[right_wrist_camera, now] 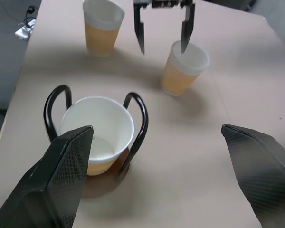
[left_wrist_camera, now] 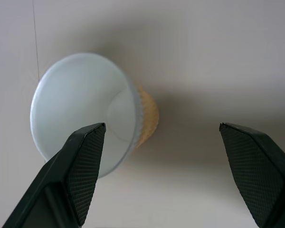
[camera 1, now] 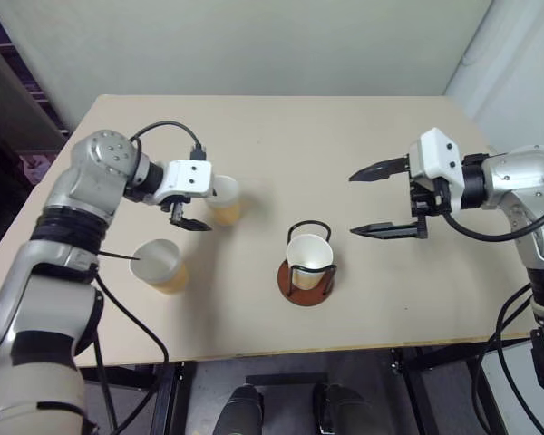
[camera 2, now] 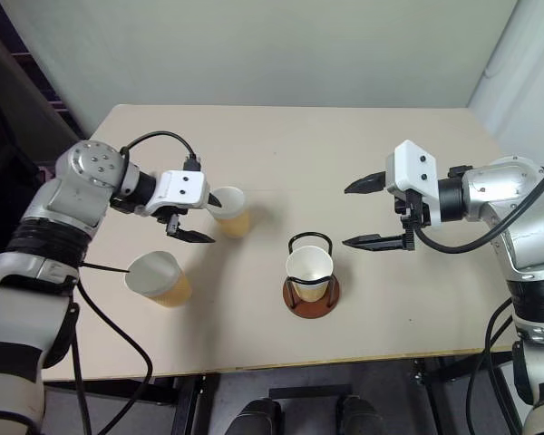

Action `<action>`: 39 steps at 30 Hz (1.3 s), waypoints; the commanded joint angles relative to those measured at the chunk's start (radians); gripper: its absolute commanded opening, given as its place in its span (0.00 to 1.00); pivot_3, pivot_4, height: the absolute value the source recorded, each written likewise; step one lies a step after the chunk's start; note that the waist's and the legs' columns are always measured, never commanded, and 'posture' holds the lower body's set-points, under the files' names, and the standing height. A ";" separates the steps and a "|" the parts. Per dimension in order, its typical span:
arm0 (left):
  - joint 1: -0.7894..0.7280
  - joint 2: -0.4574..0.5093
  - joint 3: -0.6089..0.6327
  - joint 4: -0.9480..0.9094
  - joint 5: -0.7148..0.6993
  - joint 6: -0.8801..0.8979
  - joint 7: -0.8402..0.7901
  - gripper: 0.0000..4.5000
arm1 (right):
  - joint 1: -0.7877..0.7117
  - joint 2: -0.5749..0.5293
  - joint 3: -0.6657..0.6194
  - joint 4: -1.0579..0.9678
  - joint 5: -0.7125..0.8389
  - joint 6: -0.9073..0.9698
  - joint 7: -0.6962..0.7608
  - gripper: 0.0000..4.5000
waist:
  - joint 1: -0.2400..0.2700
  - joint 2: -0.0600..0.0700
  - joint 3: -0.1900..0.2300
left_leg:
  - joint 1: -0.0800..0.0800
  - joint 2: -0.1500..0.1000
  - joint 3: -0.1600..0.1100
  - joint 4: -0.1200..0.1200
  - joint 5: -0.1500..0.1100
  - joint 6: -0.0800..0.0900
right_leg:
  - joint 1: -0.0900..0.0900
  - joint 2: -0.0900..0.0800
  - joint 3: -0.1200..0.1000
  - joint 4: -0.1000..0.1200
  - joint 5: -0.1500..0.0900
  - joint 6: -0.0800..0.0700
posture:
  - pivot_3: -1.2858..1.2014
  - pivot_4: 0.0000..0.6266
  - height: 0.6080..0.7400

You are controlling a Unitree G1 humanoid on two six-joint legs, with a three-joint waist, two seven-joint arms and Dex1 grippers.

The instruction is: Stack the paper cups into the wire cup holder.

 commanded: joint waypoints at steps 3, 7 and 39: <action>-0.054 -0.032 0.027 0.053 0.009 -0.050 0.005 0.58 | 0.017 -0.035 -0.059 -0.065 0.038 0.027 -0.030 1.00 | 0.001 0.000 0.000 | -0.002 0.000 0.001 0.005 -0.002 0.003 | 0.000 0.000 0.001 -0.001 0.002 0.003 | 0.52 0.24 1.00; -0.058 -0.033 0.030 0.065 0.002 -0.071 -0.027 0.27 | 0.032 -0.044 -0.063 -0.077 0.039 0.035 -0.047 1.00 | 0.000 0.000 0.000 | -0.002 -0.002 0.002 0.007 -0.002 0.004 | 0.001 0.000 0.004 -0.003 0.003 0.005 | 0.52 0.24 1.00; -0.021 0.051 -0.085 -0.797 -0.615 0.263 -0.219 0.01 | 0.180 -0.256 -0.257 -0.059 0.174 0.038 -0.013 1.00 | 0.000 0.008 -0.003 | 0.011 -0.011 0.013 0.012 -0.007 0.017 | 0.015 -0.004 0.022 -0.002 -0.002 0.020 | 0.52 0.24 1.00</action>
